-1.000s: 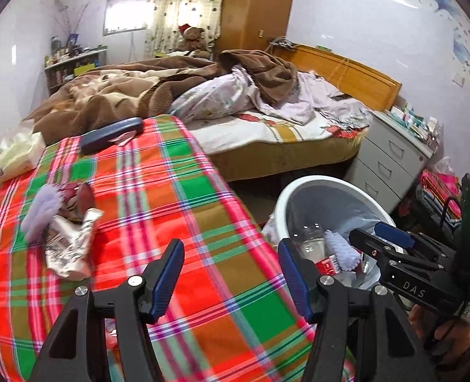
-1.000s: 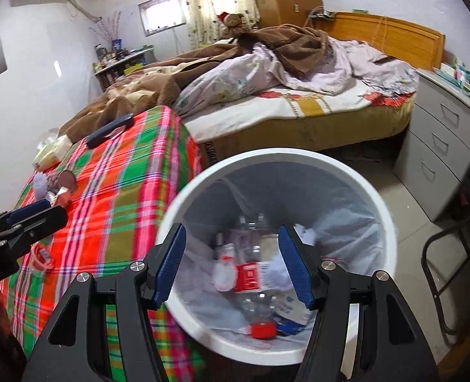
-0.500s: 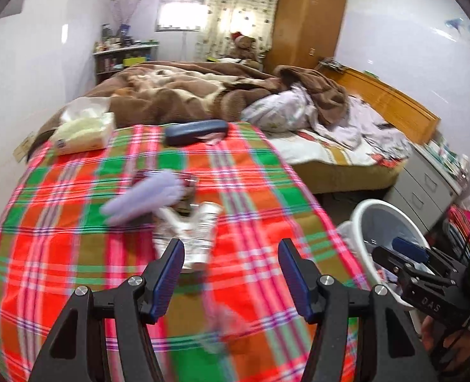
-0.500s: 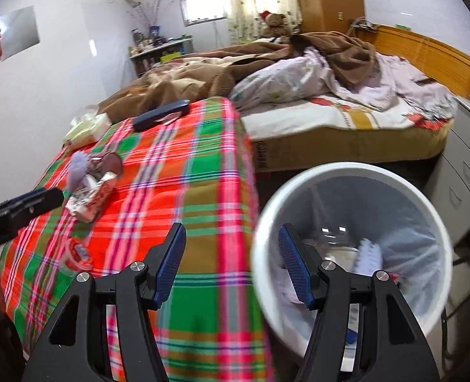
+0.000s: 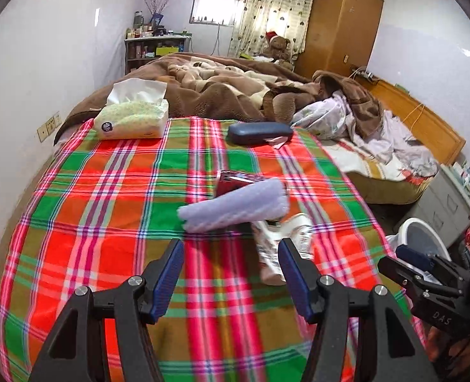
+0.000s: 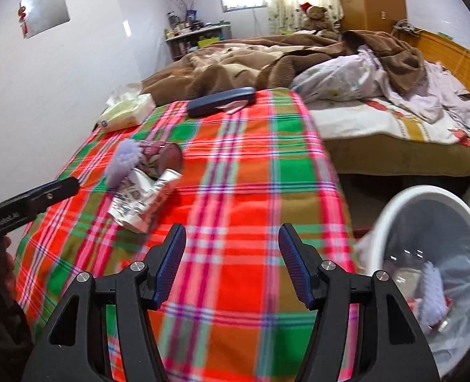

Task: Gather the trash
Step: 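Grasp the second white foam sleeve with the left tool while the right tool grasps the patterned paper cup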

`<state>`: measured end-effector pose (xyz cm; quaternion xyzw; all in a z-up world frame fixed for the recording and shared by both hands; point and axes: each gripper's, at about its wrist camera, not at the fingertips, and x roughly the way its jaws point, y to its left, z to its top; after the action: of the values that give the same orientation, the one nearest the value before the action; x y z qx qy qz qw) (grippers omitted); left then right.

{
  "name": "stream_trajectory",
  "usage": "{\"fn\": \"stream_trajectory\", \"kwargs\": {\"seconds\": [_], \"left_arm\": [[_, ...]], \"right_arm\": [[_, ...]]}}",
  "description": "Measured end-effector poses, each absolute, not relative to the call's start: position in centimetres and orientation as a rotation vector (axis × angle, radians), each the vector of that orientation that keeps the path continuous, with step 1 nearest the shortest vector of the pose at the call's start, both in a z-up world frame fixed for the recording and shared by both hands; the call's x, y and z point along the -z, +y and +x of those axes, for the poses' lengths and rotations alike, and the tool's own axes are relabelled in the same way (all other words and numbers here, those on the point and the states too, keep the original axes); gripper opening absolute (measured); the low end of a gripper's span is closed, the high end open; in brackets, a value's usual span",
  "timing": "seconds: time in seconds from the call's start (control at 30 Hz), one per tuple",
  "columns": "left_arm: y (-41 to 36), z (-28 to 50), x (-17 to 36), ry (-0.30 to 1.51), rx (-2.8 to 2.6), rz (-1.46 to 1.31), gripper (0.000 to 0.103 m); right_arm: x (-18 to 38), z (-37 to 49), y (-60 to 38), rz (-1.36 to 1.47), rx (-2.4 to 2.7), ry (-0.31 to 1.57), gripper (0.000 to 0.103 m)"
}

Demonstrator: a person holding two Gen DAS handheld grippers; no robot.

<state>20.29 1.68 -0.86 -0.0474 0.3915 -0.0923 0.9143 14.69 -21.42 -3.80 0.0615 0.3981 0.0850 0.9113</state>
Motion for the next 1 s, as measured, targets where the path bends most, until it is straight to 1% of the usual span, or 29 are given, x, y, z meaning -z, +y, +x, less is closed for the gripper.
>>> {"fn": "stream_trajectory", "kwargs": {"seconds": [0.37, 0.6, 0.63, 0.67, 0.7, 0.77, 1.0], "left_arm": [[1.7, 24.6, 2.1, 0.849, 0.280, 0.013, 0.061], [2.5, 26.2, 2.8, 0.869, 0.315, 0.021, 0.061], [2.6, 26.4, 3.0, 0.876, 0.321, 0.022, 0.061], [2.7, 26.5, 3.1, 0.882, 0.328, 0.022, 0.061], [2.7, 26.6, 3.1, 0.883, 0.334, 0.023, 0.061], [2.4, 26.6, 3.1, 0.877, 0.346, 0.049, 0.061], [1.4, 27.5, 3.6, 0.890, 0.395, 0.100, 0.061]], "right_arm": [[4.8, 18.0, -17.5, 0.170, -0.263, 0.873, 0.062], [6.1, 20.2, -15.6, 0.196, -0.315, 0.933, 0.061], [6.3, 20.5, -15.2, 0.187, -0.318, 0.940, 0.059], [6.5, 20.7, -15.1, 0.185, -0.322, 0.947, 0.050], [6.8, 21.0, -14.9, 0.184, -0.329, 0.961, 0.038], [7.1, 21.3, -14.7, 0.186, -0.331, 0.979, 0.029], [6.9, 21.2, -15.5, 0.194, -0.325, 0.968, 0.021]]}}
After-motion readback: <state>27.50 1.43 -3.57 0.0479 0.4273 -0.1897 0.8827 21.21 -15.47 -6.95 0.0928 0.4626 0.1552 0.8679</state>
